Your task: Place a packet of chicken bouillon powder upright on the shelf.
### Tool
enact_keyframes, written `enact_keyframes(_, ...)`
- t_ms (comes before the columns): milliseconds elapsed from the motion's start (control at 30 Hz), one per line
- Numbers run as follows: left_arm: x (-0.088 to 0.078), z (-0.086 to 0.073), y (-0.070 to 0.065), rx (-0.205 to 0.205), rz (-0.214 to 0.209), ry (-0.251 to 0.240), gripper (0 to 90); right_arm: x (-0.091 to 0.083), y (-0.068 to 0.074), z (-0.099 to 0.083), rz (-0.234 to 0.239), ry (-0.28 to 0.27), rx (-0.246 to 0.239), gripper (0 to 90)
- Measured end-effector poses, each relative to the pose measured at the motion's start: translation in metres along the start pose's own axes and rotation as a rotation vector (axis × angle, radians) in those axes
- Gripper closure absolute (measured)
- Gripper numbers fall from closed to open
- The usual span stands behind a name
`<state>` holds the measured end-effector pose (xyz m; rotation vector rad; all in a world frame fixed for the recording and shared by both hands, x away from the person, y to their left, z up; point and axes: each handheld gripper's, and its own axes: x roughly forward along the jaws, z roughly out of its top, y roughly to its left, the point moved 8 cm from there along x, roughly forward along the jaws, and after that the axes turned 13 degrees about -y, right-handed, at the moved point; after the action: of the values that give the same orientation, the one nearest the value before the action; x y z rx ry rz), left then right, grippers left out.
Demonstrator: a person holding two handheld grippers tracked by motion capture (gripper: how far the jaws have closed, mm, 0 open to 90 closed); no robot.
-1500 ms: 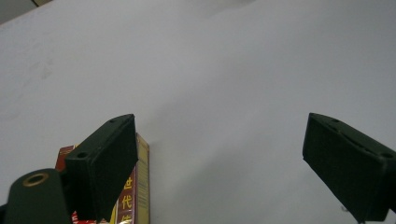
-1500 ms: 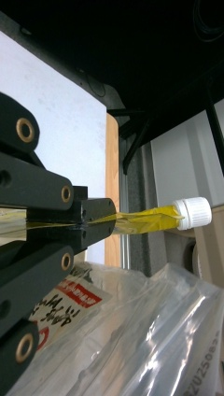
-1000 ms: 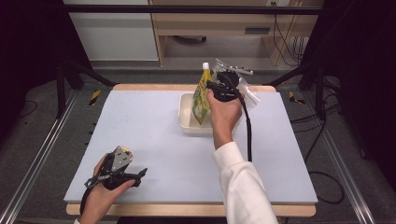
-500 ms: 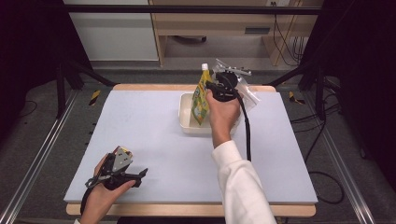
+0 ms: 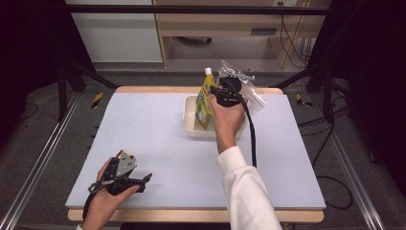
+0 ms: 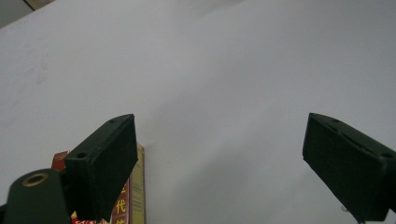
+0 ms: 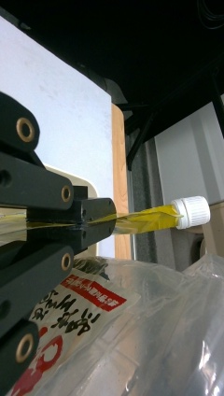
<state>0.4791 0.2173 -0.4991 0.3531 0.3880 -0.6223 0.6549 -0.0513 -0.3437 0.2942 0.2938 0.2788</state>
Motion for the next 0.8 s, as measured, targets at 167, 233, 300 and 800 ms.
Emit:
enact_keyframes(167,0.0,0.0,0.0,0.009,-0.004,0.005,9.7,0.0,0.001,-0.002,0.003,0.005,-0.009,90.0)
enact_keyframes(233,0.0,0.0,-0.001,0.008,-0.005,0.004,9.7,0.001,0.001,-0.002,0.001,0.008,-0.01,90.0)
enact_keyframes(300,0.0,0.0,-0.001,0.009,-0.005,0.005,9.7,0.001,0.001,-0.003,0.002,0.01,-0.013,90.0)
enact_keyframes(800,0.0,0.0,-0.002,0.021,-0.008,0.011,9.7,0.003,0.001,-0.014,0.008,0.033,-0.035,89.7)
